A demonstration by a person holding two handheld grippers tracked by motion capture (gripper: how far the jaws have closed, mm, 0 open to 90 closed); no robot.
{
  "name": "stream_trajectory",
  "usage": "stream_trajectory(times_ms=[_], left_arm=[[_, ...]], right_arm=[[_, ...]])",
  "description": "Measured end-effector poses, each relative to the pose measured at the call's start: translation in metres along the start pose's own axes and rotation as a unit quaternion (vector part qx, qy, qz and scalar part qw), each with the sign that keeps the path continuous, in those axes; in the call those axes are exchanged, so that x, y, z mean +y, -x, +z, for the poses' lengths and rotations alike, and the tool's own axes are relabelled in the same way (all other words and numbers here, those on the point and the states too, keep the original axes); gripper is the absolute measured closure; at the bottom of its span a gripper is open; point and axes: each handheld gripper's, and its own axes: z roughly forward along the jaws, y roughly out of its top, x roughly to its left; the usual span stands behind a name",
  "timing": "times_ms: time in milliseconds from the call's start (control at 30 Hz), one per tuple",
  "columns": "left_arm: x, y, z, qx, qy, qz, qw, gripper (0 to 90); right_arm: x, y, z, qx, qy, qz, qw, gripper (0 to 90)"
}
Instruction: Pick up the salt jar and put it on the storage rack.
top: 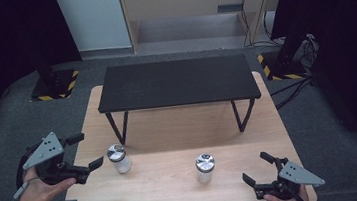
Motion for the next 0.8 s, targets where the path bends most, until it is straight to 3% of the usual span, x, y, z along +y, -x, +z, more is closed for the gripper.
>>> stream_trajectory(times_ms=[800], left_arm=[[-0.0072, -0.0072, -0.0079, 0.009, -0.006, -0.006, 0.9999, 1.3]], right_arm=[[-0.0023, 0.0027, -0.0020, 0.006, 0.001, 0.003, 1.0000, 4.1]])
